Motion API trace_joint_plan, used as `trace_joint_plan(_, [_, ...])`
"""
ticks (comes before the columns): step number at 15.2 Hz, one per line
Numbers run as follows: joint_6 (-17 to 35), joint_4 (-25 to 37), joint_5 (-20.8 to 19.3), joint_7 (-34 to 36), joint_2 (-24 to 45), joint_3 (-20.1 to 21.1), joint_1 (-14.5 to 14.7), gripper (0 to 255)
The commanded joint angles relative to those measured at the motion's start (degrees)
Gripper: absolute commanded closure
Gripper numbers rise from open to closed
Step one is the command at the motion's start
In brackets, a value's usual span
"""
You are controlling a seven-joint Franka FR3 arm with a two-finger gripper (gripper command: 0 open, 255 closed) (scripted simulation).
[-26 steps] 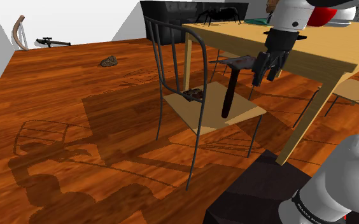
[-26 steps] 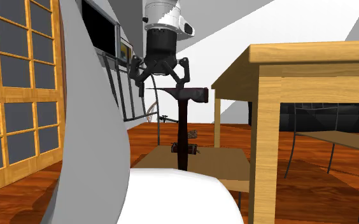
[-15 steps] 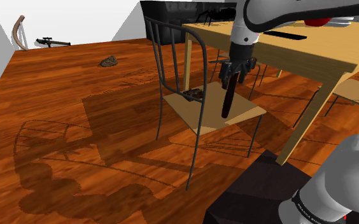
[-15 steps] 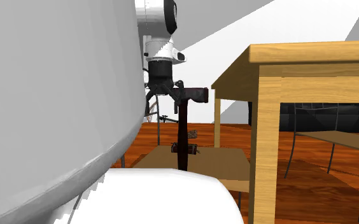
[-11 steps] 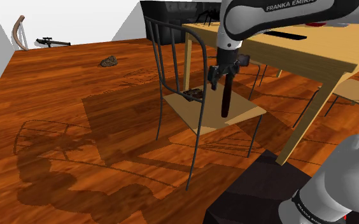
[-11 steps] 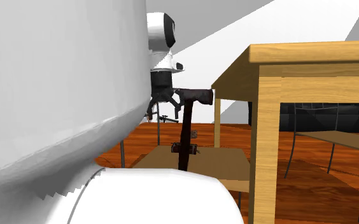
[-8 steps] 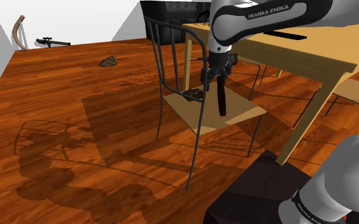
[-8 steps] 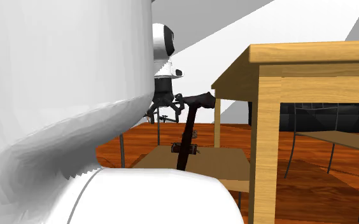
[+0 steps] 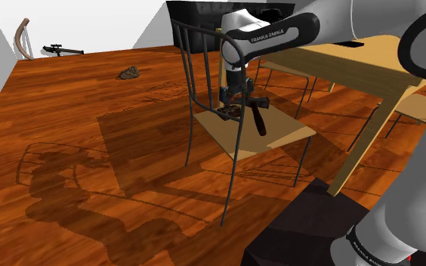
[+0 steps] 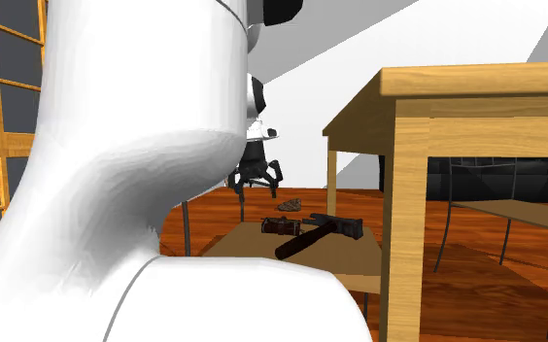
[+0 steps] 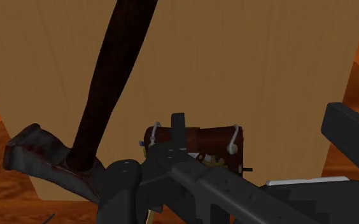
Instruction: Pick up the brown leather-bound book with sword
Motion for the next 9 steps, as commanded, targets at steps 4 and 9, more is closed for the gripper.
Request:
trace_joint_plan(4, [-1.72, 12.84, -2.64, 2.04, 12.25, -0.57, 0.63, 0])
trace_joint_plan(9, [-0.28, 14.28, -3.21, 2.71, 15.37, -0.81, 0.77, 0])
